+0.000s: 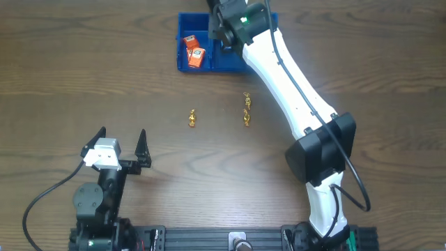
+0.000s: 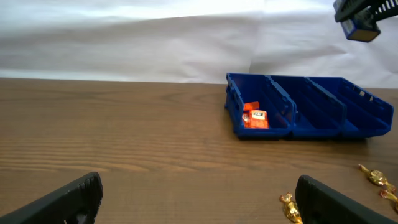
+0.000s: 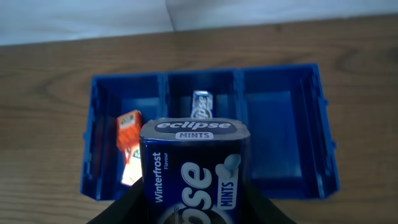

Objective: Sort Candies Into Trays

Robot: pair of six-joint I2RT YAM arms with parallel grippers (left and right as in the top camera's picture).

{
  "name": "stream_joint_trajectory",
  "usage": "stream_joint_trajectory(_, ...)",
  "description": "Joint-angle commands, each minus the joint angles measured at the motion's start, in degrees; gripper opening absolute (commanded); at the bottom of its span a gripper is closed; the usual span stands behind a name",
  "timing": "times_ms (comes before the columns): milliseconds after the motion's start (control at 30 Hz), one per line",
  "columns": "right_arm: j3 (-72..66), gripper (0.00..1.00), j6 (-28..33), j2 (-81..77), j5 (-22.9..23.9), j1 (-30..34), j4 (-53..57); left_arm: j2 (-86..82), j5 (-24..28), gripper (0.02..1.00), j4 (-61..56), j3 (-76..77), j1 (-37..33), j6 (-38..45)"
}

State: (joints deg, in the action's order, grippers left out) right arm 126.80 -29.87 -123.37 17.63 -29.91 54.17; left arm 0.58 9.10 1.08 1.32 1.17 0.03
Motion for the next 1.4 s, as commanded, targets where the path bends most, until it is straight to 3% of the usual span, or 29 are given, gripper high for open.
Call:
stream_joint_trajectory(33,0.61,0.312,1.51,-4.66,1.05,0.74,-0.79,-0.42,1.25,0.996,2.34,-1.05,-0.31,0.20)
stream_joint_trajectory(1400,0.55,0.347,1.49,-9.44,4.66,1.11,-6.45,-0.42,1.25,0.996,2.34,-1.05,-0.31,0.20)
